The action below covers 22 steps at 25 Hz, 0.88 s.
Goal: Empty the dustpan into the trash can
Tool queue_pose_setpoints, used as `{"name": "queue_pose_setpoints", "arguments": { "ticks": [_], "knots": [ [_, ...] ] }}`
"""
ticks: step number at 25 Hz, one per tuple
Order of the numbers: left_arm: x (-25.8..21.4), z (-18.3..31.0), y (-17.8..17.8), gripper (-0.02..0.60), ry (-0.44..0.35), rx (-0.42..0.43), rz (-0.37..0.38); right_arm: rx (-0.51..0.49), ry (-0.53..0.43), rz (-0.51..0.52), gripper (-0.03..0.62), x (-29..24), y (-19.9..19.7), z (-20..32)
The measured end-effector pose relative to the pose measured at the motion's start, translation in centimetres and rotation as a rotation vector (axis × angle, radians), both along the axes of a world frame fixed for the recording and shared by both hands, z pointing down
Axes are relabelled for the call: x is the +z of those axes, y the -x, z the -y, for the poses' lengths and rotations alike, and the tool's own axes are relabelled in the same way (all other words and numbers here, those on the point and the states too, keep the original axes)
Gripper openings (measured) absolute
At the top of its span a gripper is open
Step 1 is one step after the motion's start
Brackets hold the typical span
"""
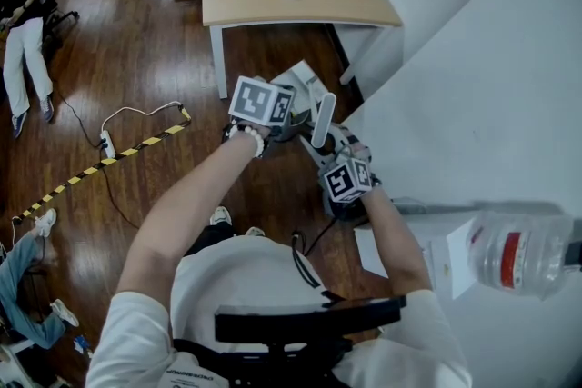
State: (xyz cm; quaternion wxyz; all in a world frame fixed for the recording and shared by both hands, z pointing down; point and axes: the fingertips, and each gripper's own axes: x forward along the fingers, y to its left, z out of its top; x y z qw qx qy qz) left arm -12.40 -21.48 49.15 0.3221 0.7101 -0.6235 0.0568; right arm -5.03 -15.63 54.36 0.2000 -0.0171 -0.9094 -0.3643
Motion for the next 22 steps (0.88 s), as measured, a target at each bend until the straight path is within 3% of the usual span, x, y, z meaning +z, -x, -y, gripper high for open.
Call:
{"name": "queue_pose_setpoints", "arguments": {
  "ticks": [8, 13, 22],
  "knots": [
    [0.3, 0.4, 0.3, -0.012, -0.004, -0.007, -0.005, 0.006, 0.017, 0.014, 0.097, -1.4, 1.2, 1.8],
    [1.0, 1.8, 1.3, -0.012, -0.011, 0.006, -0.019, 0.066, 0.101, 0.04, 0.097, -3.6, 3.7, 5.5],
    [1.7, 9.8, 5.9, -0.012, -0.027, 0.108, -0.053, 0.186, 0.155, 0.09, 0.095, -7.9, 9.2, 14.4]
  ]
}}
